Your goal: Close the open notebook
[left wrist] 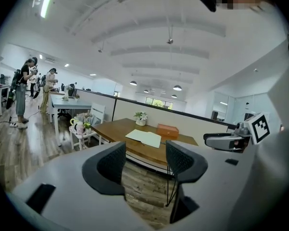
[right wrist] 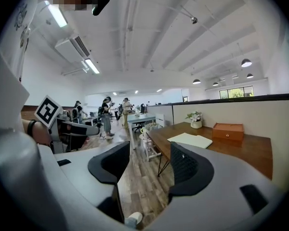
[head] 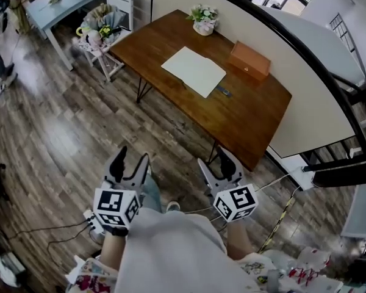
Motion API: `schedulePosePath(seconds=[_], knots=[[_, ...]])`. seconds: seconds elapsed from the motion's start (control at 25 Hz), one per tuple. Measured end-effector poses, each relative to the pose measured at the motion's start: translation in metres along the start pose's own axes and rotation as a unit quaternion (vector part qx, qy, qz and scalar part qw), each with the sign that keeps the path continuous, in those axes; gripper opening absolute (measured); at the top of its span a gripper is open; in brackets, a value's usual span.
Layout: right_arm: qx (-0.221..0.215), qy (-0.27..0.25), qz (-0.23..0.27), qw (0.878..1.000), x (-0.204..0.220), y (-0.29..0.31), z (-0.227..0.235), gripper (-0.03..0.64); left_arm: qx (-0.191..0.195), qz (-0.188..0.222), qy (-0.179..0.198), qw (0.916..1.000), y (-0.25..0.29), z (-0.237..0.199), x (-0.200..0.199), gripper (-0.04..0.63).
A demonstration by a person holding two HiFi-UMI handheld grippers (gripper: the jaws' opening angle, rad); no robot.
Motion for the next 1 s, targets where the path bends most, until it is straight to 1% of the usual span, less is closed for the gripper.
schedulePosePath(seconds=[0.24, 0.44, 0.64, 0.8, 1.0], knots=[[0.026, 0.015, 0.002, 1.000, -0.027, 0.074, 0.009, 0.265, 0.008, -0.007, 0.006, 0.9999, 0.053, -0.074, -0.021, 0.287], [0.045, 0.035, 0.006, 0.998, -0.041, 0.123, 0.019, 0.285, 0.021, -0.012, 0.011, 0.9996, 0.090, -0.124, -0.032, 0.323], [0.071, 0.046, 0.004, 0.996, -0.049, 0.160, 0.026, 0.305, 0.035, -0.016, 0.008, 0.9992, 0.114, -0.164, -0.035, 0.340], [0.085, 0.050, 0.001, 0.995, -0.053, 0.180, 0.021, 0.313, 0.043, -0.016, 0.006, 0.9989, 0.120, -0.192, -0.036, 0.347], [0.099, 0.046, -0.009, 0.994, -0.056, 0.195, 0.016, 0.322, 0.049, -0.023, 0.001, 0.9985, 0.128, -0.212, -0.031, 0.356]])
Point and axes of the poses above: the fingertips, and each gripper's own axes: y forward along the fingers, z to its right, x out of its underside, the point moved 1 cm from there along -y, backward along the fingers, and after that the axes turned 12 degrees about y, right-handed, at the moved point
